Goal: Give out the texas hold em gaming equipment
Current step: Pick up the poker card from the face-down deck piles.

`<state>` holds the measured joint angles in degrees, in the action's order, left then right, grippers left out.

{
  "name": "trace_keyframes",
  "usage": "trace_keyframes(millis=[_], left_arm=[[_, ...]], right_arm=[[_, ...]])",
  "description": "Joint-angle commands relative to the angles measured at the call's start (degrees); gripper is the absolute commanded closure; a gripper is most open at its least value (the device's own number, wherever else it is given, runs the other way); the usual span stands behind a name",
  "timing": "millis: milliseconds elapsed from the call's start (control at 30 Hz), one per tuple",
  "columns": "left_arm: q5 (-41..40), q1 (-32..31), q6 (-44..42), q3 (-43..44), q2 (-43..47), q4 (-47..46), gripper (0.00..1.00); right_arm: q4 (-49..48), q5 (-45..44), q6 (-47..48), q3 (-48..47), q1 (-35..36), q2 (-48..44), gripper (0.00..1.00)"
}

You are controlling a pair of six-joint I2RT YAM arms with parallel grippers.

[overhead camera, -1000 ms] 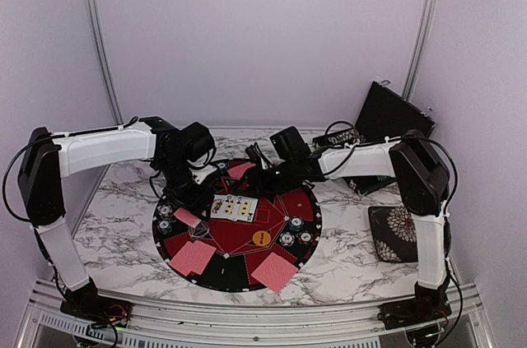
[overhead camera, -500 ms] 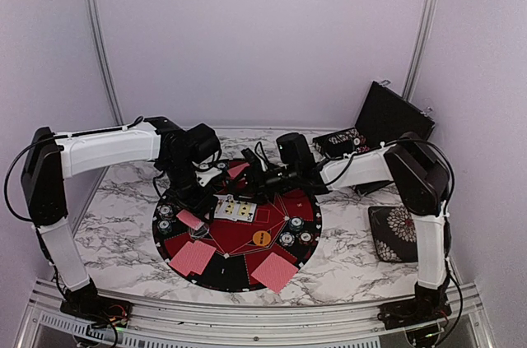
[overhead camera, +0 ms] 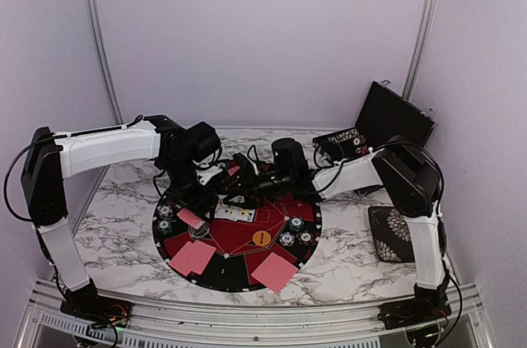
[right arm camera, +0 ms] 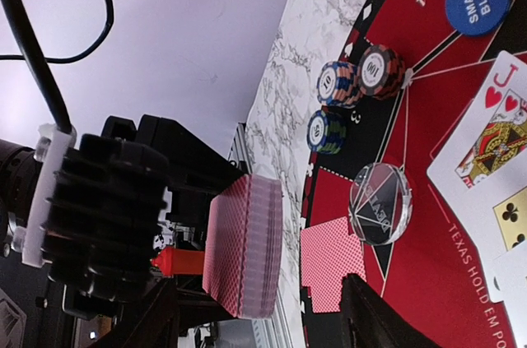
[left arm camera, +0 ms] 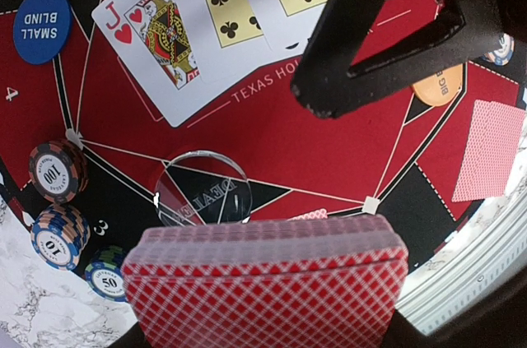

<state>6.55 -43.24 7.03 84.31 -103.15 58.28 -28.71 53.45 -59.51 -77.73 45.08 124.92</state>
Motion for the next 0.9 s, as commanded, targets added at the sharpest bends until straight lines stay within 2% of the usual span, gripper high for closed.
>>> trace_keyframes(millis=[0, 867], left_arm=[[-0.12, -0.31, -0.46, 1.64, 0.20, 1.55, 0.54], [-0.41, -0.44, -0.59, 2.07, 0.79, 1.55, 0.55]], right_arm=[[-6.24, 1.65, -4.54, -0.93, 1.03, 2.50, 0.36], [-6.80, 1.76, -7.20, -6.90, 3.64, 7.06, 0.39]])
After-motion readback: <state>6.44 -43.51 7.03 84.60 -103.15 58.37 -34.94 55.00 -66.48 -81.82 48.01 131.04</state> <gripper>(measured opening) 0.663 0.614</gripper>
